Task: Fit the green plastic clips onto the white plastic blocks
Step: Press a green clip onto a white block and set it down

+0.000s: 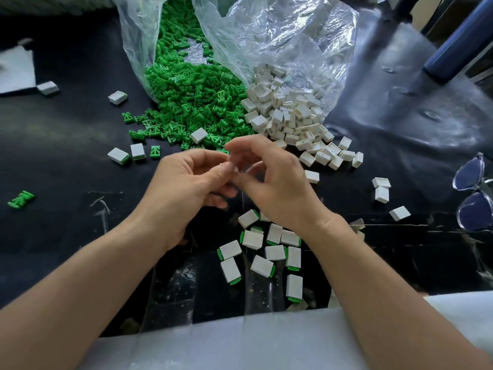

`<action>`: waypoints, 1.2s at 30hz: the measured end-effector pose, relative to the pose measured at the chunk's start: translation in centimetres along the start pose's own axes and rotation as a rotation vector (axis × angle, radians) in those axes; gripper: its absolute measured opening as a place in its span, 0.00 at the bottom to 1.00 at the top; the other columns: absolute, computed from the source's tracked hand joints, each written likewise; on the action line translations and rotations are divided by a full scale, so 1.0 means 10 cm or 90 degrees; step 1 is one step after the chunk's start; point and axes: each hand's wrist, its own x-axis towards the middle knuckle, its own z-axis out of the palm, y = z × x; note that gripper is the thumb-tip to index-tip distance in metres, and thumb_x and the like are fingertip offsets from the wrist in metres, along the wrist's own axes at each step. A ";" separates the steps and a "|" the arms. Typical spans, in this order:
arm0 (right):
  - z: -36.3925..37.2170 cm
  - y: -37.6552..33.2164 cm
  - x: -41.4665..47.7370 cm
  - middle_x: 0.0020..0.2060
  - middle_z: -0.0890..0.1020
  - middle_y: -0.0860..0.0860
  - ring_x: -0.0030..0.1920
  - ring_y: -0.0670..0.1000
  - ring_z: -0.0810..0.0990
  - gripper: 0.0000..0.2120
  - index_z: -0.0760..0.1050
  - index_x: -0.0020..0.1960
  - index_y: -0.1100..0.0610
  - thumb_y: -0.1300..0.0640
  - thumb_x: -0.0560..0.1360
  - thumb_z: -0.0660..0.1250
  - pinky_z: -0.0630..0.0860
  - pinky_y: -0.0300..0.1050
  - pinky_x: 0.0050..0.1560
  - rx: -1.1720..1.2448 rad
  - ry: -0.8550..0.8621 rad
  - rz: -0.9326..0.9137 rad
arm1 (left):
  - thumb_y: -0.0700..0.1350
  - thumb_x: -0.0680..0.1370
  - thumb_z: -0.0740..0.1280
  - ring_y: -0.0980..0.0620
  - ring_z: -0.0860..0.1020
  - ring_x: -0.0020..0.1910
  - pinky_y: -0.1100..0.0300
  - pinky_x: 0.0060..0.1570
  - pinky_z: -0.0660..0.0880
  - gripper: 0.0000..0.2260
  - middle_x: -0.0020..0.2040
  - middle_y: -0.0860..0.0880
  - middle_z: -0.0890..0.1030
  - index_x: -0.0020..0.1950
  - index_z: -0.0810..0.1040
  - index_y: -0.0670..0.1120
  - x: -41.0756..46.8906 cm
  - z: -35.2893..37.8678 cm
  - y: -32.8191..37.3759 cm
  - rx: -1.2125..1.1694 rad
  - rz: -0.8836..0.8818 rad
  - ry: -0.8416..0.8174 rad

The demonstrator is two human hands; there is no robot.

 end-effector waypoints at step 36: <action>-0.06 0.05 0.06 0.31 0.79 0.47 0.30 0.42 0.78 0.09 0.74 0.42 0.52 0.64 0.76 0.63 0.75 0.35 0.33 0.230 0.018 0.204 | 0.41 0.63 0.70 0.54 0.82 0.33 0.65 0.31 0.78 0.09 0.35 0.46 0.83 0.41 0.77 0.42 0.02 -0.03 -0.02 -0.073 -0.003 -0.018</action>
